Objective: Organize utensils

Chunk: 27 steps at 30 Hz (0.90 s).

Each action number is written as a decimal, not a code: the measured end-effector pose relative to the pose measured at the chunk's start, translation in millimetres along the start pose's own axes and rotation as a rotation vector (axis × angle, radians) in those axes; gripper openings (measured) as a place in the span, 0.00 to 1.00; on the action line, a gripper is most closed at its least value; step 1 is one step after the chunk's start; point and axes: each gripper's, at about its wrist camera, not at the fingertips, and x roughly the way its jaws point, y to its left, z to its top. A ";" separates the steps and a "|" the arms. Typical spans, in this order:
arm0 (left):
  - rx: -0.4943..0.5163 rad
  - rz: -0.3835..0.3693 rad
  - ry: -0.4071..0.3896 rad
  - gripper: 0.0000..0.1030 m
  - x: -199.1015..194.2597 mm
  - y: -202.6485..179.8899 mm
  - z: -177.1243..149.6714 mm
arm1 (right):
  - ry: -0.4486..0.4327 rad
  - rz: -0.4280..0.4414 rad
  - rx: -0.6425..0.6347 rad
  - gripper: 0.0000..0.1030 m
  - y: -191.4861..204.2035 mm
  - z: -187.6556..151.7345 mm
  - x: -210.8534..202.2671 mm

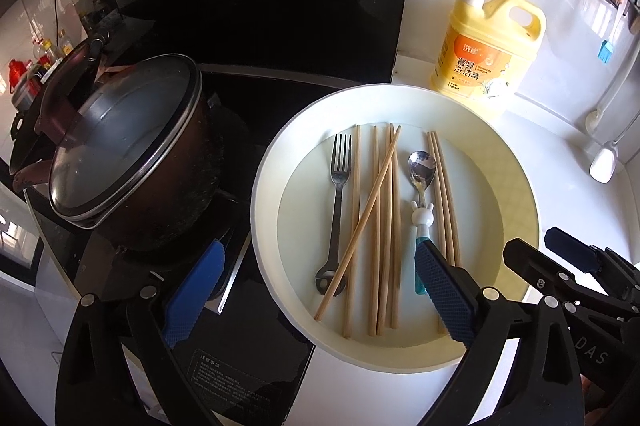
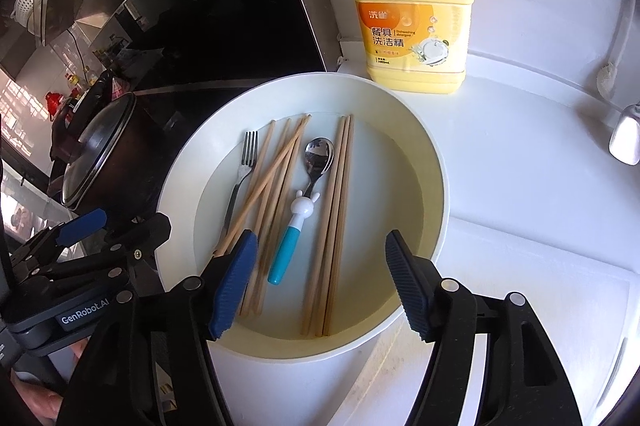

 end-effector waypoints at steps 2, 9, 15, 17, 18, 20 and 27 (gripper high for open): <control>0.001 0.000 -0.002 0.93 -1.7 -0.2 -0.5 | 0.006 -0.002 0.004 0.62 -0.4 0.1 0.1; -0.011 0.013 -0.002 0.93 -6.7 1.5 -1.9 | 0.023 -0.013 0.030 0.63 -3.2 0.4 -1.6; -0.016 0.029 -0.005 0.93 -13.1 4.8 -0.8 | 0.050 -0.025 0.031 0.64 0.8 1.4 -4.0; -0.017 0.033 -0.012 0.94 -15.7 5.5 -0.6 | 0.054 -0.028 0.029 0.66 2.0 1.5 -5.5; -0.020 0.034 -0.015 0.94 -16.9 6.4 -0.6 | 0.053 -0.031 0.029 0.66 2.4 1.4 -6.3; -0.024 0.038 -0.018 0.94 -18.4 7.9 0.4 | 0.054 -0.044 0.029 0.66 3.0 1.5 -6.8; -0.046 0.027 -0.021 0.94 -23.3 12.1 1.5 | 0.059 -0.063 0.034 0.66 4.9 2.3 -10.6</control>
